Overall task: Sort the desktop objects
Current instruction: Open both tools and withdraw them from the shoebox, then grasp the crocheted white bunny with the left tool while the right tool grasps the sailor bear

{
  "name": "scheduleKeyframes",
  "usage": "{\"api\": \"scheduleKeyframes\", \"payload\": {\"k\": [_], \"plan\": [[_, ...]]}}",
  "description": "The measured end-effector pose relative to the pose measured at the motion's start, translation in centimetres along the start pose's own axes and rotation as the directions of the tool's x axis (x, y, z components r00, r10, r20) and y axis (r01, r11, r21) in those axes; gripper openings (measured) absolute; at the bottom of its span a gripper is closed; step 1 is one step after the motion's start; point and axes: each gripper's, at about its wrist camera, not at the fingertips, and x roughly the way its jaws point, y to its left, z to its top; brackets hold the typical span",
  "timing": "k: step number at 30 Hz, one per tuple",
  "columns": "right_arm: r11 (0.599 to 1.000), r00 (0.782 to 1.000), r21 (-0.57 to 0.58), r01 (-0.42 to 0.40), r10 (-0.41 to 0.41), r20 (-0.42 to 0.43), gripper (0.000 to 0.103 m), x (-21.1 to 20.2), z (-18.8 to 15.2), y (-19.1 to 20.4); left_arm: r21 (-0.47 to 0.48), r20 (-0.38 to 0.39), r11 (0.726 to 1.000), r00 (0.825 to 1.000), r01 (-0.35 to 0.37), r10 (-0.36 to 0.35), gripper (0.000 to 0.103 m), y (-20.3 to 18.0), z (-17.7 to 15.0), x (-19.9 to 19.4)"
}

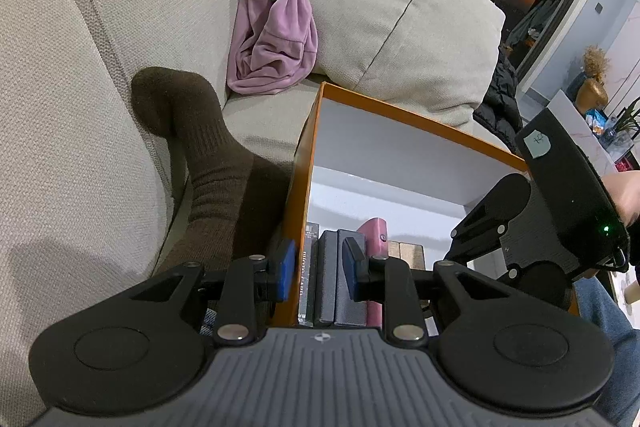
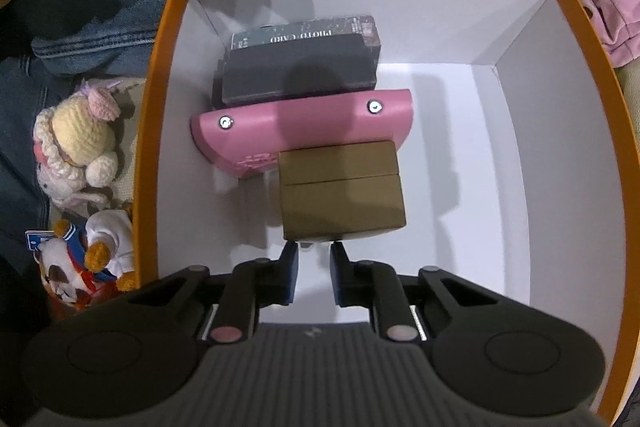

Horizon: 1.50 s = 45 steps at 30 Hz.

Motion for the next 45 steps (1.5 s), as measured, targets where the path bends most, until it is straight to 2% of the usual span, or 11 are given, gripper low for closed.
{"api": "scheduleKeyframes", "payload": {"k": [10,14,18,24,25,30,35,37,38,39,45], "plan": [[0.999,0.999,0.018,0.032,-0.032,0.003,0.020,-1.0,-0.6,-0.3,0.002,0.022,1.000,0.999,-0.023,0.023,0.028,-0.3,0.2,-0.8],[0.995,0.996,0.048,0.086,-0.087,0.022,0.020,-3.3,-1.7,0.6,0.033,0.050,0.999,0.998,-0.031,0.029,0.028,-1.4,0.0,-2.3],[0.982,0.983,0.113,0.151,-0.161,0.085,0.020,-5.3,-2.1,1.0,0.085,0.075,0.996,0.997,-0.033,0.027,0.028,-3.2,-0.8,-4.4],[0.931,0.935,0.304,0.201,-0.274,0.224,0.022,-9.3,-3.8,4.6,0.146,0.057,0.988,0.998,-0.040,0.032,0.028,-5.2,-3.3,-6.8],[0.918,0.923,0.341,0.203,-0.296,0.247,0.026,-9.3,-4.7,5.4,0.155,0.051,0.987,0.998,-0.042,0.035,0.028,-5.4,-3.9,-7.1],[0.850,0.858,0.507,0.142,-0.361,0.365,0.029,-8.3,-6.4,10.6,0.169,-0.004,0.983,0.997,-0.071,0.072,0.028,-5.8,-7.3,-8.5],[0.815,0.806,0.567,0.121,-0.414,0.423,0.039,-7.3,-8.2,16.2,0.142,-0.071,0.983,0.990,-0.113,0.124,0.037,-5.4,-10.9,-8.8],[0.796,0.795,0.595,0.114,-0.432,0.426,0.041,-6.2,-8.6,17.8,0.143,-0.091,0.981,0.985,-0.134,0.148,0.043,-5.5,-12.4,-8.8],[0.787,0.791,0.608,0.108,-0.438,0.427,0.042,-5.9,-8.9,18.7,0.138,-0.099,0.981,0.983,-0.137,0.152,0.054,-5.5,-13.1,-8.7],[0.778,0.787,0.620,0.104,-0.445,0.426,0.042,-5.4,-9.1,19.4,0.133,-0.105,0.981,0.983,-0.138,0.152,0.056,-5.6,-13.9,-8.6],[0.710,0.773,0.702,0.059,-0.477,0.417,0.053,-3.4,-10.1,21.8,0.146,-0.176,0.966,0.955,-0.214,0.238,0.056,-6.3,-17.4,-6.6]]}}
